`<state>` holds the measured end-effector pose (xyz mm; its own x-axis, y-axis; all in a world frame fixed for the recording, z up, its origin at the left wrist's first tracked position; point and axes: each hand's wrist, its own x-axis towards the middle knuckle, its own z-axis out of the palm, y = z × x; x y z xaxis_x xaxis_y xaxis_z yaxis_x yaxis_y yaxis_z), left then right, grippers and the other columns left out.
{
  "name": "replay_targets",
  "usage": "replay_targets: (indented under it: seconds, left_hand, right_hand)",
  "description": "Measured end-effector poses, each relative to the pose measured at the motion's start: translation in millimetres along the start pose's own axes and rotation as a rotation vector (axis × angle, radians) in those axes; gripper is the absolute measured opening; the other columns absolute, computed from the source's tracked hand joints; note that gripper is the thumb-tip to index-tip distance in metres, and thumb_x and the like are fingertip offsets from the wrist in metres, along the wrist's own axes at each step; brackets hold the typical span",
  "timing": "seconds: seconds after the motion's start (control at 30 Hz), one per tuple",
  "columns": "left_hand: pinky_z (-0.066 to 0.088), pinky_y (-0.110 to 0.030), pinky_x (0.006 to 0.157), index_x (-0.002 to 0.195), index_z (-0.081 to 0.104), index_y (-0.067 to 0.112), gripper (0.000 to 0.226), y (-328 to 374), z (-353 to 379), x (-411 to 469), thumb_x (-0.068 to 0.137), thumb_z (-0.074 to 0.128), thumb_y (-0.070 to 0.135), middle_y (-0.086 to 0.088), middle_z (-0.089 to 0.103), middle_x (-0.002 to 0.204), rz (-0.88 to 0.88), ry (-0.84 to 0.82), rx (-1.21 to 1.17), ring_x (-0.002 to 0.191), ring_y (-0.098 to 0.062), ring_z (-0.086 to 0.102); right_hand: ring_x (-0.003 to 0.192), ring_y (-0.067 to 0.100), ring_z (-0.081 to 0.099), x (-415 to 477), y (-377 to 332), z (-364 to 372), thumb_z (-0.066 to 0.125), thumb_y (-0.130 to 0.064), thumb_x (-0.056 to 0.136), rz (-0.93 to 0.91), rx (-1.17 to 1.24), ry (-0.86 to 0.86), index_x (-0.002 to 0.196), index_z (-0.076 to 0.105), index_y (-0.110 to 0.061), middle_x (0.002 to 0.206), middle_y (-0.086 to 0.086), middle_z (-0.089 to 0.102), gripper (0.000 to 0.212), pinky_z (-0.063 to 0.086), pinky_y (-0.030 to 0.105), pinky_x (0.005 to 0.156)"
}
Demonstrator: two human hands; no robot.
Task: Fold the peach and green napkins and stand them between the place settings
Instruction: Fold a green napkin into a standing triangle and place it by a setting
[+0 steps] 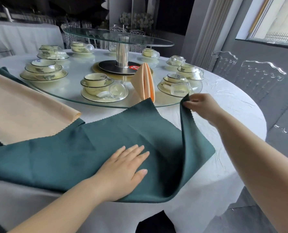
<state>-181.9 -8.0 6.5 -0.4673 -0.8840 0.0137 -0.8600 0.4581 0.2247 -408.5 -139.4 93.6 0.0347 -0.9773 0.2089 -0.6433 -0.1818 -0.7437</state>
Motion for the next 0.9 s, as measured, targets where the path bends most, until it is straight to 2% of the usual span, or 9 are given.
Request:
replay_targets:
  seconds: [0.17, 0.27, 0.33, 0.47, 0.63, 0.7, 0.77, 0.8, 0.9]
  left_hand:
    - [0.003, 0.008, 0.092, 0.142, 0.023, 0.031, 0.047, -9.1, -17.1, 8.2, 0.097, 0.019, 0.043, 0.029, 0.020, 0.133, -0.037, 0.132, -0.485, 0.125, 0.015, 0.016]
    - [0.017, 0.001, 0.093, 0.138, 0.030, 0.033, 0.045, -8.6, -22.2, 15.8, 0.095, 0.029, 0.046, 0.030, 0.027, 0.127, -0.094, 0.242, -0.623, 0.123, 0.012, 0.027]
    - [0.008, 0.004, 0.096, 0.138, 0.020, 0.041, 0.067, -9.0, -18.4, 19.7, 0.076, 0.019, 0.066, 0.035, 0.016, 0.128, -0.029, 0.272, -0.537, 0.121, 0.019, 0.016]
    - [-0.021, -0.001, 0.096, 0.118, -0.019, 0.056, 0.062, -7.3, -11.0, 21.2, 0.061, -0.005, 0.076, 0.040, -0.026, 0.122, 0.055, 0.127, -0.261, 0.116, 0.024, -0.021]
    - [-0.028, -0.008, 0.096, 0.146, 0.003, 0.033, 0.103, -5.8, -5.1, 21.4, 0.055, -0.018, 0.076, 0.024, -0.009, 0.146, 0.048, 0.118, -0.205, 0.121, 0.014, -0.021]
    - [-0.022, -0.013, 0.102, 0.146, 0.013, 0.030, 0.092, -8.4, 1.6, 20.8, 0.069, -0.011, 0.073, 0.018, 0.000, 0.151, 0.055, 0.143, -0.104, 0.127, 0.013, -0.012]
    - [-0.005, -0.019, 0.108, 0.139, 0.037, 0.026, 0.078, -6.3, -5.3, 20.2, 0.075, 0.006, 0.058, 0.012, 0.026, 0.148, -0.007, 0.108, -0.054, 0.133, 0.008, 0.020]
    - [-0.005, -0.019, 0.108, 0.139, 0.038, 0.025, 0.079, -3.5, -7.6, 22.0, 0.074, 0.006, 0.057, 0.009, 0.029, 0.149, -0.014, 0.131, -0.049, 0.135, 0.004, 0.023]
    - [-0.025, -0.014, 0.100, 0.147, 0.004, 0.028, 0.096, -4.0, 3.6, 21.7, 0.058, -0.014, 0.059, 0.015, -0.005, 0.154, 0.010, 0.094, -0.069, 0.138, 0.003, -0.012]
  right_hand:
    - [0.082, 0.016, 0.047, 33.4, -16.3, 46.3, 0.060, -0.011, 0.085, -0.059, -0.127, -0.068, 0.098, 0.063, 0.007, 0.088, 0.007, 0.053, 0.022, 0.034, 0.019, 0.061]
    - [0.092, 0.025, 0.055, 49.7, -23.5, 69.9, 0.059, -0.014, 0.085, -0.031, -0.220, -0.090, 0.104, 0.063, 0.000, 0.101, 0.012, 0.062, 0.024, 0.034, 0.022, 0.070]
    - [0.093, 0.029, 0.057, 57.4, -25.9, 82.5, 0.058, -0.015, 0.085, -0.024, -0.271, -0.073, 0.102, 0.064, -0.002, 0.108, 0.017, 0.064, 0.022, 0.038, 0.026, 0.070]
    - [0.102, 0.030, 0.056, 66.7, -23.7, 95.4, 0.060, -0.019, 0.084, -0.030, -0.319, -0.038, 0.104, 0.065, -0.007, 0.112, 0.013, 0.063, 0.023, 0.042, 0.029, 0.080]
    - [0.104, 0.030, 0.055, 67.5, -21.5, 98.6, 0.061, -0.020, 0.084, -0.097, -0.289, 0.020, 0.103, 0.065, -0.006, 0.109, 0.012, 0.064, 0.024, 0.041, 0.029, 0.080]
    - [0.103, 0.029, 0.054, 68.1, -22.0, 99.5, 0.061, -0.021, 0.084, -0.123, -0.280, 0.038, 0.101, 0.066, -0.007, 0.108, 0.012, 0.064, 0.023, 0.040, 0.030, 0.079]
    - [0.104, 0.029, 0.054, 69.1, -23.0, 100.6, 0.061, -0.023, 0.084, -0.131, -0.310, 0.040, 0.102, 0.066, -0.008, 0.109, 0.011, 0.064, 0.024, 0.040, 0.030, 0.079]
    - [0.105, 0.029, 0.054, 69.5, -22.8, 101.6, 0.061, -0.023, 0.085, -0.134, -0.329, 0.042, 0.103, 0.065, -0.008, 0.109, 0.011, 0.063, 0.024, 0.040, 0.030, 0.079]
    - [0.106, 0.027, 0.052, 67.4, -21.2, 102.7, 0.061, -0.025, 0.084, -0.137, -0.333, 0.086, 0.109, 0.061, -0.010, 0.111, 0.009, 0.061, 0.029, 0.039, 0.030, 0.082]
